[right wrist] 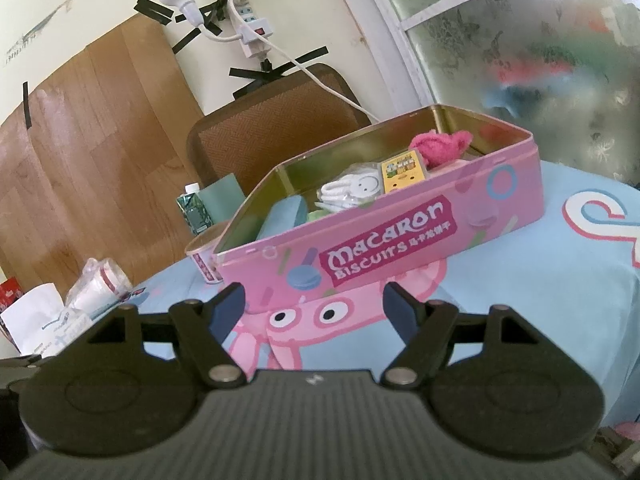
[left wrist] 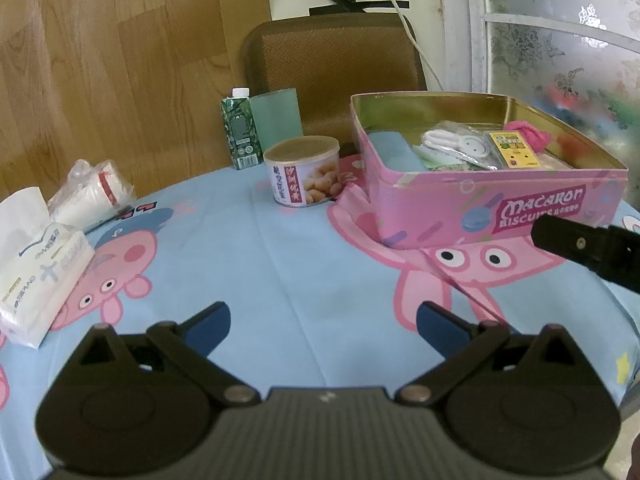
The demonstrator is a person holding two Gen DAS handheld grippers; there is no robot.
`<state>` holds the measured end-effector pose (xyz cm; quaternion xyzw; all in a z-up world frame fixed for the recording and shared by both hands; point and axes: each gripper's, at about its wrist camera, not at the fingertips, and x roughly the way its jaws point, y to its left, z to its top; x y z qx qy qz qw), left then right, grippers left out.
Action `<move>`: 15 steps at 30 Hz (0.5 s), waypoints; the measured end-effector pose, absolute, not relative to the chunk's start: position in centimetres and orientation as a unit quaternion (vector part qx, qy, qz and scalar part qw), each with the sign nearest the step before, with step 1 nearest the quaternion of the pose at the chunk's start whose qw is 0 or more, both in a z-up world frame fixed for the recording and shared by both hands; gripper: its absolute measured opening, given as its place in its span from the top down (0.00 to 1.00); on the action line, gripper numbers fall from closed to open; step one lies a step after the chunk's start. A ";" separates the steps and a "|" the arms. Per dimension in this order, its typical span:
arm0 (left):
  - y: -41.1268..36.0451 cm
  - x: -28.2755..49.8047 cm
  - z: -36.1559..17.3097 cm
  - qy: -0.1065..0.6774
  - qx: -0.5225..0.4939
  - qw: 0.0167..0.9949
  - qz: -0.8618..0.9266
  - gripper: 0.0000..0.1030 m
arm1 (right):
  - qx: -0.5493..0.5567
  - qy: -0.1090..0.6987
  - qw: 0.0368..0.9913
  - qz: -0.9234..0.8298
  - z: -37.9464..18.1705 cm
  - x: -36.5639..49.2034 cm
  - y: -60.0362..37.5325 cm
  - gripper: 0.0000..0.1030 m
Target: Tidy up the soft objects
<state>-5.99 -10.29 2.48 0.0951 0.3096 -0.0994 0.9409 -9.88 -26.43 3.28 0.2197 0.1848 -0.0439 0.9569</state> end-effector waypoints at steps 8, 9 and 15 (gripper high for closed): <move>-10.1 -5.9 2.4 0.314 0.092 0.940 -0.097 0.00 | 0.218 0.181 0.958 -0.044 3.3 -10.0 -26.2 0.24; -10.1 -5.9 2.4 0.314 0.092 0.940 -0.096 0.00 | 0.217 0.179 0.959 -0.044 3.3 -10.0 -26.2 0.24; -10.1 -5.9 2.5 0.314 0.095 0.940 -0.095 0.00 | 0.220 0.176 0.958 -0.047 3.3 -10.1 -26.2 0.24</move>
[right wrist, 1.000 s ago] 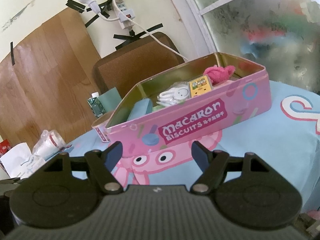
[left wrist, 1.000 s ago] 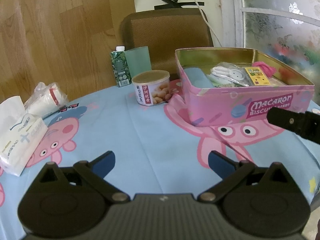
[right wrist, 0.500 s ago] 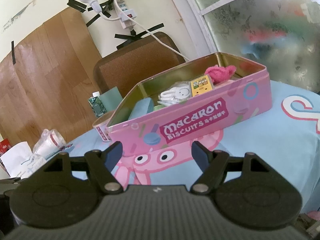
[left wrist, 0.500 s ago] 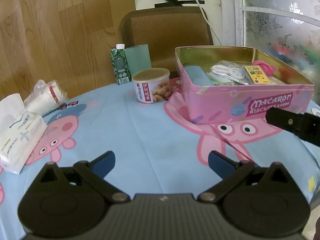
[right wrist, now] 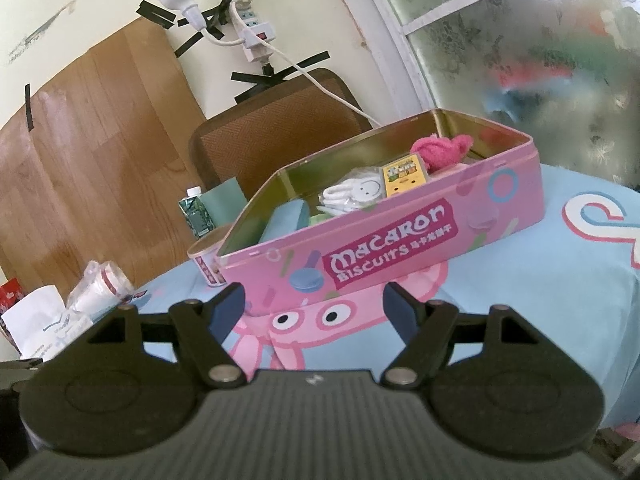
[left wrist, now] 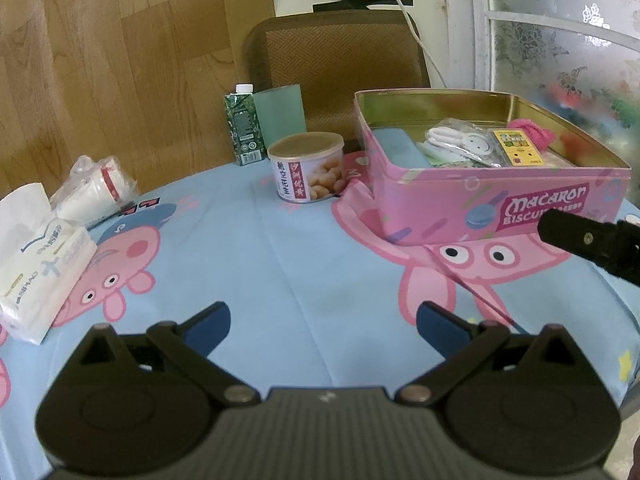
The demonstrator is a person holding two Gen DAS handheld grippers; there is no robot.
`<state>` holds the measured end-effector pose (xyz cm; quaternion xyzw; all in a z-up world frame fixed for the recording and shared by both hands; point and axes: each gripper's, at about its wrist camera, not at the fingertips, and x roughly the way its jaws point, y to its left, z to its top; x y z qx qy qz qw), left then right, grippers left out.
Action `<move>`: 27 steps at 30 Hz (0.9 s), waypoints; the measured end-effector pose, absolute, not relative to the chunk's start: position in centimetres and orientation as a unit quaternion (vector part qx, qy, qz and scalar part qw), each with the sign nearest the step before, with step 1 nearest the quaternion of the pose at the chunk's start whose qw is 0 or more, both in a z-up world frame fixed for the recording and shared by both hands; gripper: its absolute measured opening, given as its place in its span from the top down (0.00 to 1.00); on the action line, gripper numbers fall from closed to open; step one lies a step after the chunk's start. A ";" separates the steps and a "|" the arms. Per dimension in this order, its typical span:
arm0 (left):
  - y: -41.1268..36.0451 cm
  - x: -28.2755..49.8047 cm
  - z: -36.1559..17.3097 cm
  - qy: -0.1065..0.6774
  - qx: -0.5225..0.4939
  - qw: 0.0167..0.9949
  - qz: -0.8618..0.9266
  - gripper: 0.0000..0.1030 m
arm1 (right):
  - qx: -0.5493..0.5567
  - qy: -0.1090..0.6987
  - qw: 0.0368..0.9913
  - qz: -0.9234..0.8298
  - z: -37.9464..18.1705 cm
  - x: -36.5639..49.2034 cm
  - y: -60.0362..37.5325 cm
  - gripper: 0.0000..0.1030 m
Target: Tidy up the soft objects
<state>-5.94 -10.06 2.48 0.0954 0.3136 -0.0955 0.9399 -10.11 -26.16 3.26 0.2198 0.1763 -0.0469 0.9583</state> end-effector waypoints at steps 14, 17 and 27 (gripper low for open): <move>-10.0 -5.9 2.3 0.320 0.094 0.938 -0.095 0.00 | 0.226 0.170 0.958 -0.054 3.2 -10.3 -26.1 0.21; -10.0 -6.0 2.3 0.320 0.093 0.938 -0.094 0.00 | 0.225 0.169 0.958 -0.054 3.2 -10.3 -26.0 0.21; -9.9 -5.9 2.2 0.324 0.088 0.937 -0.094 0.00 | 0.225 0.171 0.958 -0.054 3.1 -10.3 -26.1 0.21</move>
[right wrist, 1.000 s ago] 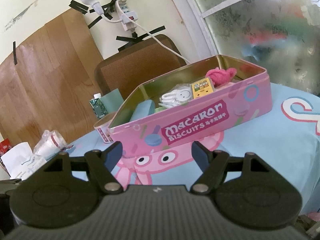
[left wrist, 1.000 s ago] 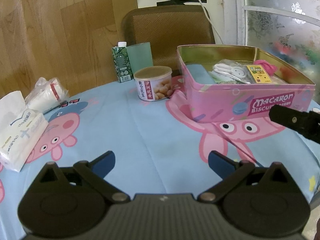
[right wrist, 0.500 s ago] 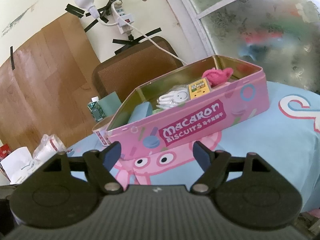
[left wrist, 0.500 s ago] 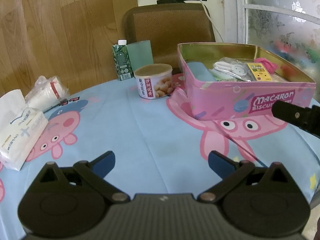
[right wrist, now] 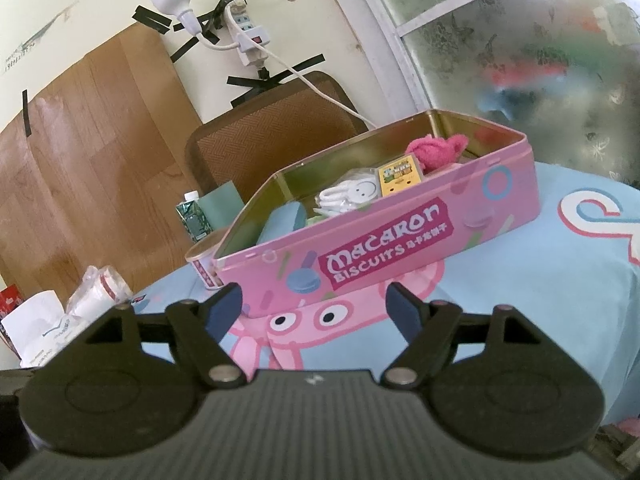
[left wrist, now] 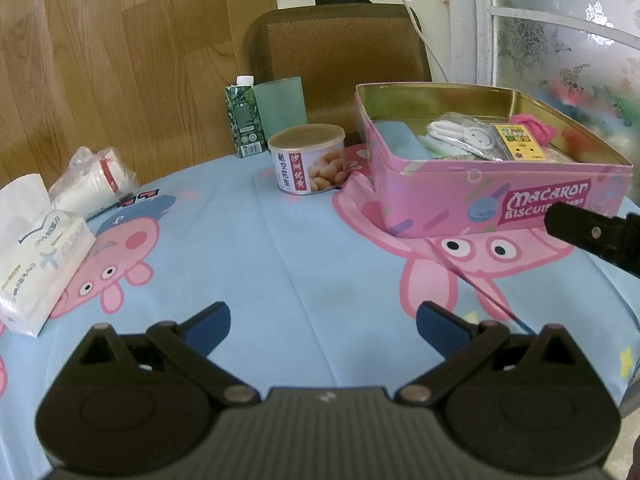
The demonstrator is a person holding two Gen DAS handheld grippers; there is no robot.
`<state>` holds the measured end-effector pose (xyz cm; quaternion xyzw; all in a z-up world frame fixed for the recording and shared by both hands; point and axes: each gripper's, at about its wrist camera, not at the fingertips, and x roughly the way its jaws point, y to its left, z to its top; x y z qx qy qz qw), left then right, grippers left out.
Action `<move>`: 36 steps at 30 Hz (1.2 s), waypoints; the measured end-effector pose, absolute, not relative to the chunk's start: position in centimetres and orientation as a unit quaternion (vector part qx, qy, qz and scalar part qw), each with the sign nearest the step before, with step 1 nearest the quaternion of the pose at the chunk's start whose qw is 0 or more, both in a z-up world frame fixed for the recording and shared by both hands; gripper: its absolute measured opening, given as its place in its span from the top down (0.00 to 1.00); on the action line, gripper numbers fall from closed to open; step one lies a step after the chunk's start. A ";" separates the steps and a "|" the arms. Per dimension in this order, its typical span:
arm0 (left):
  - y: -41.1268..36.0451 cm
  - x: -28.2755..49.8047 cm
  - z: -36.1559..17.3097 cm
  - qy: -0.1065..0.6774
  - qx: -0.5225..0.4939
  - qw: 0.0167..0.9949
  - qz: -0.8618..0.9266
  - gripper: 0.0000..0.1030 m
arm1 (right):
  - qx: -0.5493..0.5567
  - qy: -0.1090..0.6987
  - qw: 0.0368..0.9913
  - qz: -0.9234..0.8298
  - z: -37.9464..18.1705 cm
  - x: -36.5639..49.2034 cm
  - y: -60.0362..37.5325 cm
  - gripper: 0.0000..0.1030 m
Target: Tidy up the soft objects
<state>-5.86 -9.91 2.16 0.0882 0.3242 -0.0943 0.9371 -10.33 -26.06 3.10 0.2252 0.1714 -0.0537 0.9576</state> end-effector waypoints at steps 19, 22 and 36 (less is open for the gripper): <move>-10.1 -5.9 2.1 0.326 0.089 0.936 -0.097 0.00 | 0.226 0.172 0.957 -0.053 3.1 -10.4 -26.1 0.21; -10.1 -5.9 2.1 0.327 0.089 0.936 -0.097 0.00 | 0.227 0.173 0.957 -0.052 3.1 -10.4 -26.1 0.21; -10.3 -5.9 2.1 0.327 0.093 0.936 -0.096 0.00 | 0.224 0.176 0.957 -0.051 3.1 -10.2 -26.0 0.21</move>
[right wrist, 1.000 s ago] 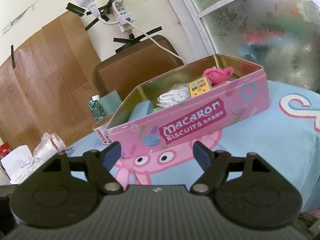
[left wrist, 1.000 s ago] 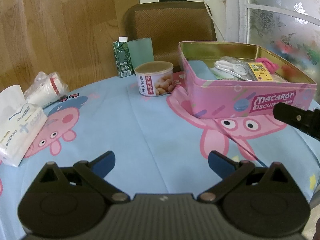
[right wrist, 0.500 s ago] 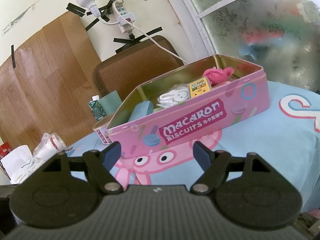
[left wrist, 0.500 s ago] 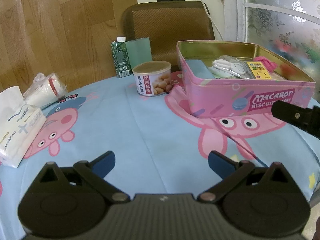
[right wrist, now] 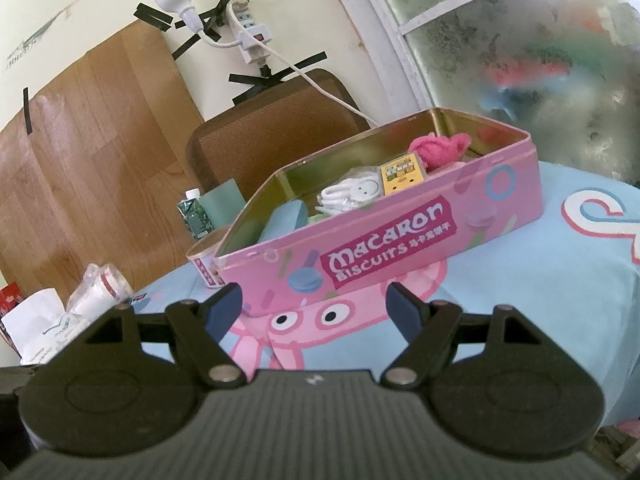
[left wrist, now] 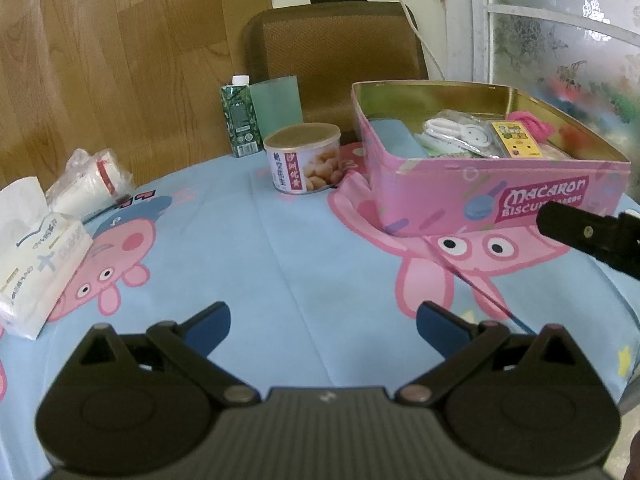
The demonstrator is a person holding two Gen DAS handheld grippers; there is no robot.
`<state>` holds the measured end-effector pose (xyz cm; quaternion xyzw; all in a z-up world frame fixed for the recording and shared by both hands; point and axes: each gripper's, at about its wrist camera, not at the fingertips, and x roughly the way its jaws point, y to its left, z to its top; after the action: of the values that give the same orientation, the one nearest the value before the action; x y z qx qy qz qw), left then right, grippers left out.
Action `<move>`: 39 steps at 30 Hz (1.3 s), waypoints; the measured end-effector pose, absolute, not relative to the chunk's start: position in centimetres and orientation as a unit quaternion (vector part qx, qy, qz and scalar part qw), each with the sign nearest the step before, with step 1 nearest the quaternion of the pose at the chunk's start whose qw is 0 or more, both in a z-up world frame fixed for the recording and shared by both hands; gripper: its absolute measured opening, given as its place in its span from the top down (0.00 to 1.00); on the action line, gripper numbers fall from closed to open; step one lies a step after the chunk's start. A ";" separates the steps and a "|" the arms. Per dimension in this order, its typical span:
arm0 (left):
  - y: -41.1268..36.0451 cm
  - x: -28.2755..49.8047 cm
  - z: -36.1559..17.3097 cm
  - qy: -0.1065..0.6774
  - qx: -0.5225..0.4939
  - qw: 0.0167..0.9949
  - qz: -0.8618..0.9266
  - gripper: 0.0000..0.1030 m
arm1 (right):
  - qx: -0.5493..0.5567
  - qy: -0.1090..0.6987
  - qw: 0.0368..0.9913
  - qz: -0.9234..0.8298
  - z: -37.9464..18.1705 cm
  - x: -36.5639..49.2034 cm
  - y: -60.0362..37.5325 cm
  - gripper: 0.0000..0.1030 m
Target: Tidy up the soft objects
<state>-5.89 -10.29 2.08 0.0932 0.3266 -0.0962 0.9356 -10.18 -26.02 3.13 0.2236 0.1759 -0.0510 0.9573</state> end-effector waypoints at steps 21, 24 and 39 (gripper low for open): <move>-10.2 -6.2 2.2 0.323 0.093 0.937 -0.096 0.00 | 0.223 0.169 0.959 -0.050 3.3 -10.6 -25.9 0.21; -10.2 -6.3 2.2 0.322 0.093 0.937 -0.097 0.00 | 0.223 0.169 0.959 -0.050 3.2 -10.5 -25.9 0.21; -10.0 -6.3 2.2 0.320 0.085 0.938 -0.100 0.00 | 0.223 0.173 0.958 -0.052 3.2 -10.4 -25.8 0.21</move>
<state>-6.31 -9.98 2.23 0.0846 0.3203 -0.0997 0.9382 -10.44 -25.76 3.16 0.2231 0.1726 -0.0515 0.9580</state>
